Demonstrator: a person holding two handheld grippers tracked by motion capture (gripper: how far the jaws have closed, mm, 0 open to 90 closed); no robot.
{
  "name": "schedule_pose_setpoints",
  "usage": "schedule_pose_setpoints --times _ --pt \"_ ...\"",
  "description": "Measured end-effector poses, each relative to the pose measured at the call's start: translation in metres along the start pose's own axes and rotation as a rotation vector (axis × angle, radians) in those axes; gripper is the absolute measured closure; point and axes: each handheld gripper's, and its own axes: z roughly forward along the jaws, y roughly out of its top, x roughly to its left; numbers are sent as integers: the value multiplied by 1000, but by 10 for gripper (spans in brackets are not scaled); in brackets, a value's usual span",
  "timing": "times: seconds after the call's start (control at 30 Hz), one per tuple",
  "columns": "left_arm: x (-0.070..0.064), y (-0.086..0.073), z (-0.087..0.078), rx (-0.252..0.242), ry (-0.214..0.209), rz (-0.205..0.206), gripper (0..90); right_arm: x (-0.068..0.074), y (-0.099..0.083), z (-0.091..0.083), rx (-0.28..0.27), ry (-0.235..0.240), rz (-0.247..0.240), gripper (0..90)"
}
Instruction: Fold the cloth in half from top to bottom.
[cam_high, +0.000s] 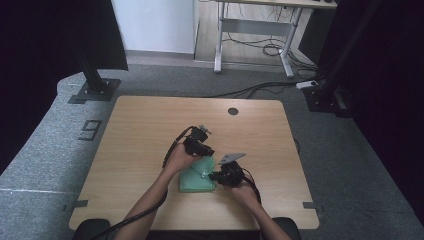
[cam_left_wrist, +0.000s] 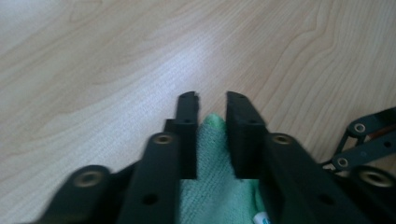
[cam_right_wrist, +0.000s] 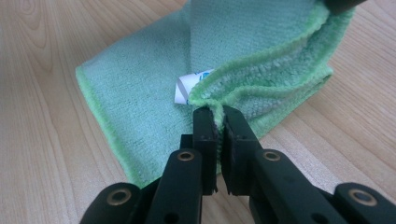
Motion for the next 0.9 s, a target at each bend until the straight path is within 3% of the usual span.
schedule_pose_setpoints --times 0.1,0.2,0.4,0.6,0.7,0.9 --pt "-3 -1 -3 1 10 7 859 0 0 0 0 5 7 840" --pt "-8 -3 -11 -4 17 25 865 -1 0 -1 -2 6 1 826" --pt "-16 -14 -31 -33 51 41 865 -3 1 -6 -2 -2 -12 708" --pt "-19 -34 -49 -64 60 28 863 -5 2 -17 -19 11 -11 587" --pt "-21 -46 -55 -72 52 26 862 -9 1 -23 -23 16 -33 528" --pt "-28 -71 -61 -80 40 25 856 -21 -3 -33 -35 4 7 471"
